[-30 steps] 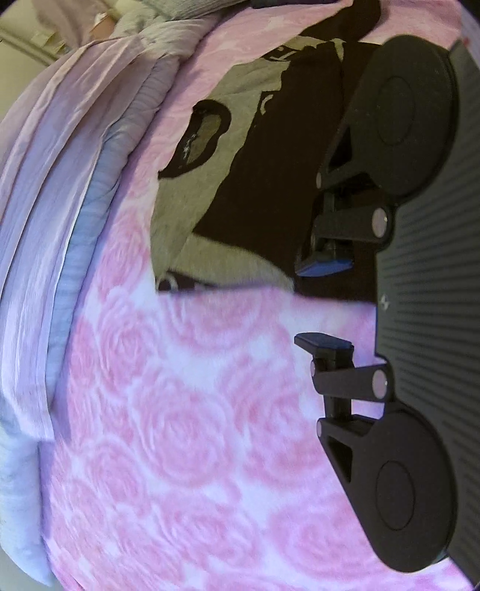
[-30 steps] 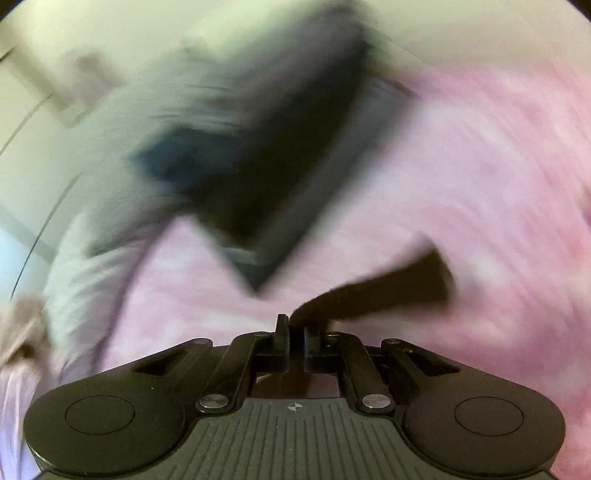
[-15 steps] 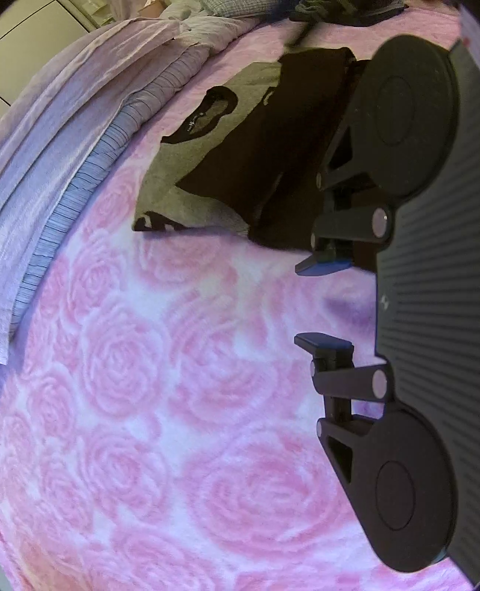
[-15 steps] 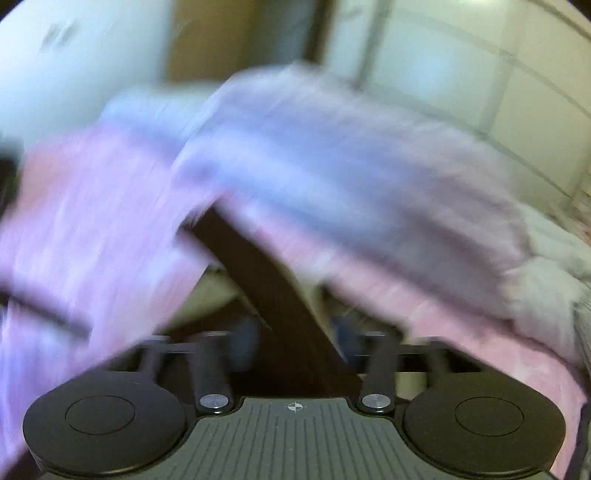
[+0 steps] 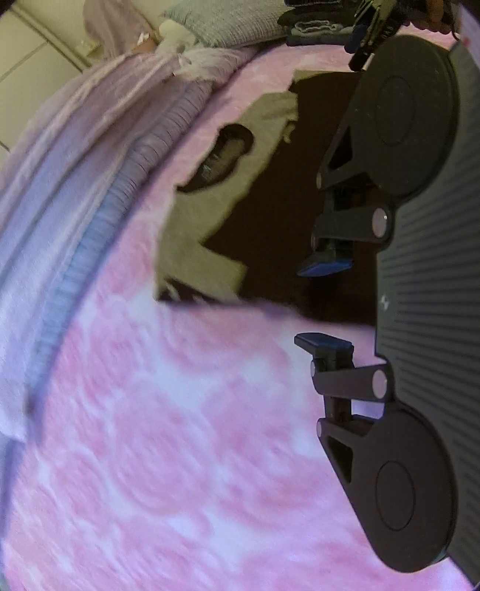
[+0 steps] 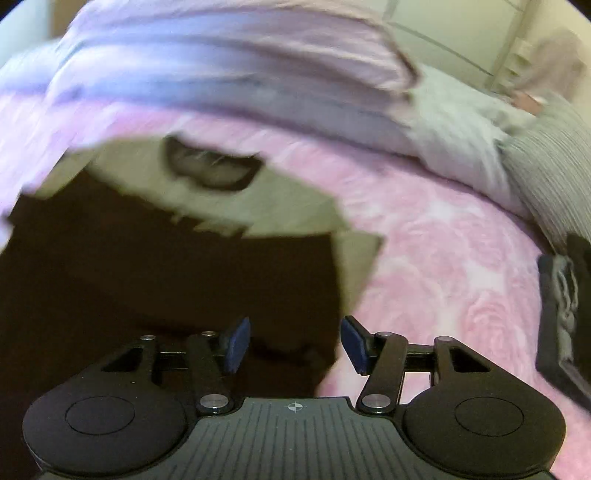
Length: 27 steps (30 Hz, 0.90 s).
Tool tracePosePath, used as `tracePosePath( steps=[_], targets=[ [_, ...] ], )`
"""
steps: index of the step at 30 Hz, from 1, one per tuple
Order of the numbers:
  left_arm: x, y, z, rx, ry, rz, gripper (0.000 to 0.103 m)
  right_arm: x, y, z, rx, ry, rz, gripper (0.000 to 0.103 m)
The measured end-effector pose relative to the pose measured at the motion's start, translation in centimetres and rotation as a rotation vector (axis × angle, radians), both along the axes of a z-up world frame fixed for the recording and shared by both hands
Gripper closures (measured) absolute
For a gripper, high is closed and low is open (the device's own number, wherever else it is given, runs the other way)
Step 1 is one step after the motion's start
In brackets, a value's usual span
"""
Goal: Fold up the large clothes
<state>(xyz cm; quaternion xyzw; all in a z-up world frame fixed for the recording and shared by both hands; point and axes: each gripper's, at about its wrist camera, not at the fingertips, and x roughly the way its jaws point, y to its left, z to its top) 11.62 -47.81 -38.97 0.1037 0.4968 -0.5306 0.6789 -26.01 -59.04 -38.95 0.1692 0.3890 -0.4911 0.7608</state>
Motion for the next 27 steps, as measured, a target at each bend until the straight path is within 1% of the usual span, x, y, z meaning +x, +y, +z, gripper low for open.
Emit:
tracePosePath(
  steps=[1, 2, 3, 4, 5, 7, 9, 11, 12, 13, 14, 15, 16, 17, 20, 21, 25, 27],
  targets=[
    [-0.3, -0.7, 0.2, -0.018, -0.025, -0.009, 0.075, -0.7, -0.7, -0.2, -0.005, -0.049, -0.015, 0.051],
    [-0.7, -1.4, 0.3, -0.016, -0.076, -0.025, 0.075, -1.2, -1.4, -0.8, 0.013, -0.061, -0.032, 0.051],
    [-1.2, -2.1, 0.3, 0.007, -0.126, -0.037, 0.076, -1.2, -1.8, -1.5, 0.068, -0.010, -0.057, 0.051],
    [-1.7, -2.7, 0.4, 0.028, -0.172, -0.055, 0.077, -1.4, -2.7, -2.3, 0.139, 0.047, -0.083, 0.054],
    [-2.2, -3.1, 0.9, 0.013, -0.204, -0.076, 0.077, -1.8, -2.9, -2.2, 0.163, 0.033, -0.102, 0.058],
    [-2.9, -3.3, 1.7, -0.041, -0.224, -0.123, 0.077, -2.4, -2.4, -0.3, 0.120, -0.079, -0.095, 0.059],
    [-3.9, -4.1, 2.0, -0.059, -0.262, -0.191, 0.077, -2.0, -2.2, 1.1, 0.071, -0.118, -0.075, 0.059],
    [-5.1, -5.2, 1.2, -0.037, -0.301, -0.255, 0.077, -1.3, -2.4, 1.1, 0.041, -0.129, -0.046, 0.059],
    [-5.5, -5.8, 0.4, -0.011, -0.313, -0.288, 0.077, -0.9, -2.8, 0.6, 0.048, -0.118, -0.037, 0.059],
    [-6.0, -6.6, -0.7, 0.027, -0.335, -0.315, 0.077, -0.4, -3.4, -0.4, 0.070, -0.099, -0.036, 0.059],
    [-6.3, -7.3, -2.1, 0.082, -0.364, -0.325, 0.078, -0.1, -4.4, -2.0, 0.135, -0.064, -0.037, 0.059],
    [-6.4, -7.6, -2.9, 0.100, -0.375, -0.332, 0.077, 0.0, -5.0, -3.5, 0.187, -0.032, -0.048, 0.059],
    [-6.5, -7.6, -3.1, 0.084, -0.394, -0.333, 0.077, -0.1, -5.1, -3.9, 0.173, -0.053, -0.062, 0.058],
    [-6.7, -7.7, -2.8, 0.090, -0.403, -0.340, 0.078, 0.0, -5.1, -3.4, 0.170, -0.066, -0.074, 0.058],
    [-6.6, -6.9, -1.3, 0.087, -0.362, -0.318, 0.077, 0.7, -4.1, -1.1, 0.160, -0.007, -0.092, 0.058],
    [-6.6, -6.6, -0.8, 0.098, -0.351, -0.314, 0.076, 0.8, -3.3, -0.2, 0.162, 0.008, -0.089, 0.057],
    [-7.9, -4.7, 1.1, 0.175, -0.338, -0.328, 0.067, 1.7, 0.0, 0.9, 0.285, 0.101, -0.098, 0.056],
    [-8.5, -3.4, 2.1, 0.204, -0.314, -0.340, 0.066, 1.9, 1.7, 1.8, 0.322, 0.123, -0.109, 0.055]
  ],
)
